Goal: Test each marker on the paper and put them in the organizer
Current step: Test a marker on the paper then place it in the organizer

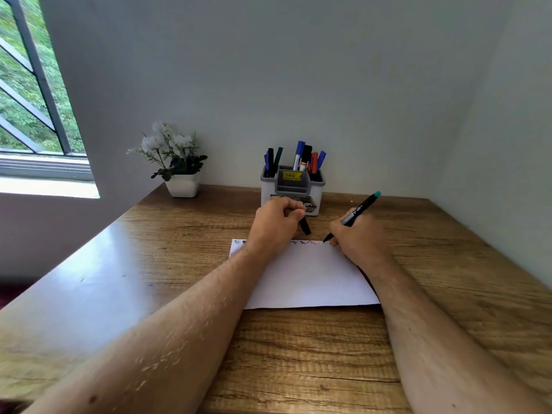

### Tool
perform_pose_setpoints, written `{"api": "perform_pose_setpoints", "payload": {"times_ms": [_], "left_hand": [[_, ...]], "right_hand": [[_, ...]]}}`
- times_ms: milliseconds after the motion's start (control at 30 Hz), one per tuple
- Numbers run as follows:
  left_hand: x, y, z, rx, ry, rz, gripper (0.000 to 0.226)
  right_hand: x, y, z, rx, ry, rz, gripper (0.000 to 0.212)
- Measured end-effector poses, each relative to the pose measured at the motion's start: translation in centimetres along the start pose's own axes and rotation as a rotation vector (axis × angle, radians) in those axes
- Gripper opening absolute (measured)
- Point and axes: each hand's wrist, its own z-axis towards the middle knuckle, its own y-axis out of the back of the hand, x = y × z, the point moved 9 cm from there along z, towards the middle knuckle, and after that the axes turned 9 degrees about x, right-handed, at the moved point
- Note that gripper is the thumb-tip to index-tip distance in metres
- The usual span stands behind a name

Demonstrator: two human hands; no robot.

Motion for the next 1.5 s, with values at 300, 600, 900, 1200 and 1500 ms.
{"api": "perform_pose_setpoints", "payload": {"times_ms": [300,600,900,1200,1500], "left_hand": [[-0.4,-1.9,-0.1,0.147,-0.012,-0.097,0.018],[0.5,-2.0,0.0,0.152,0.048,-0.131,0.015],[0.7,-1.8,0.2,0.148,0.068,-0.137,0.011],[1.2,-2.0,0.3,0.163,0.080,-0.198,0.013],[2.3,-1.1,0.6,0.125,0.127,-0.434,0.017]], "right_hand": [[0.1,0.2,0.0,0.002,0.006,0.006,0.014],[-0.2,0.4,0.2,-0.022,0.008,0.015,0.013],[0.0,0.4,0.1,-0.022,0.018,0.022,0.015],[-0.9,0.9,0.6,-0.085,-0.035,0.010,0.013],[0.8,0.7,0.1,-0.090,0.094,0.129,0.011]]}}
